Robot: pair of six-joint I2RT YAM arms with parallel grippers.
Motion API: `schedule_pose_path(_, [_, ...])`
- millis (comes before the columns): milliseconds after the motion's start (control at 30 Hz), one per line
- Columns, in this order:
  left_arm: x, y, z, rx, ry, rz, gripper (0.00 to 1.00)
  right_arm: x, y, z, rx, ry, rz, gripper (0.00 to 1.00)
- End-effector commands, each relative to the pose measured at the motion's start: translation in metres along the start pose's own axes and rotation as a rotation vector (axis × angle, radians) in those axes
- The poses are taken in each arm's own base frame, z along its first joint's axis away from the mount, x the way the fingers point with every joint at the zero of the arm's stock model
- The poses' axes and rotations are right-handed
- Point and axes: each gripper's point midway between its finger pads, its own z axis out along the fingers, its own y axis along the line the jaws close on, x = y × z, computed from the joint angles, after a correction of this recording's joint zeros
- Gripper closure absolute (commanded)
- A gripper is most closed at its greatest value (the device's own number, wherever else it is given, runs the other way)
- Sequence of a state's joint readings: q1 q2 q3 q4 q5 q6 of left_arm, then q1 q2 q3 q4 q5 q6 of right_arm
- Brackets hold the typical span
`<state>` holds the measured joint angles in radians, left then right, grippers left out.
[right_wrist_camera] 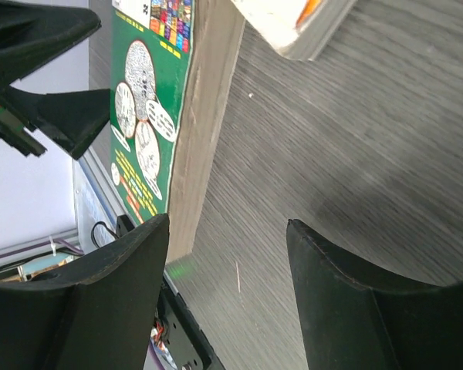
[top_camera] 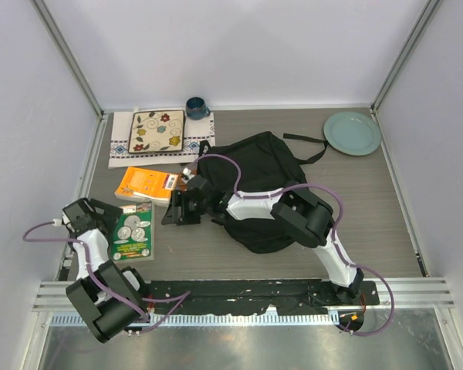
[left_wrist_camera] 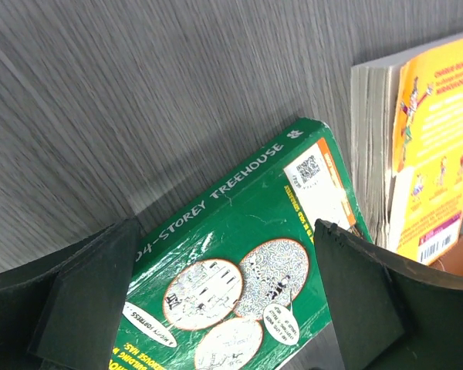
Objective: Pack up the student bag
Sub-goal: Pick up the book from the center of the board.
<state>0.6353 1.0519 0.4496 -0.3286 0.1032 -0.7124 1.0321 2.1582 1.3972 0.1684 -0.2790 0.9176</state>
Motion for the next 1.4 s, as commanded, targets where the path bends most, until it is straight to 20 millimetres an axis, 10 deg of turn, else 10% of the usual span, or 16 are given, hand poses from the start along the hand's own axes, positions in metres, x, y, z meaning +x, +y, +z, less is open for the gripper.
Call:
schedule_pose_path(0, [0.044,0.003,-0.006,0.054,0.141,-0.056,0.02,-0.012,0.033,0.011,-0.103,-0.011,-0.023,0.32])
schedule_pose_path(367, [0.066,-0.016,-0.024,0.199,0.225,-0.099,0.14,0.001,0.054,0.039,-0.201,0.050,0.013,0.34])
schedule_pose_path(633, [0.075,-0.021,-0.022,0.228,0.297,-0.095,0.25,-0.001,0.084,0.021,-0.299,0.024,-0.028,0.73])
schedule_pose_path(967, [0.073,-0.027,-0.026,0.264,0.288,-0.087,0.30,0.007,0.088,0.024,-0.351,0.061,-0.004,0.62])
schedule_pose_path(1133, [0.070,-0.033,-0.031,0.280,0.286,-0.087,0.31,0.009,0.088,0.020,-0.382,0.049,0.023,1.00])
schedule_pose_path(1367, [0.042,-0.058,-0.064,0.350,0.196,-0.038,0.26,0.019,0.078,0.005,-0.362,0.058,0.051,1.00])
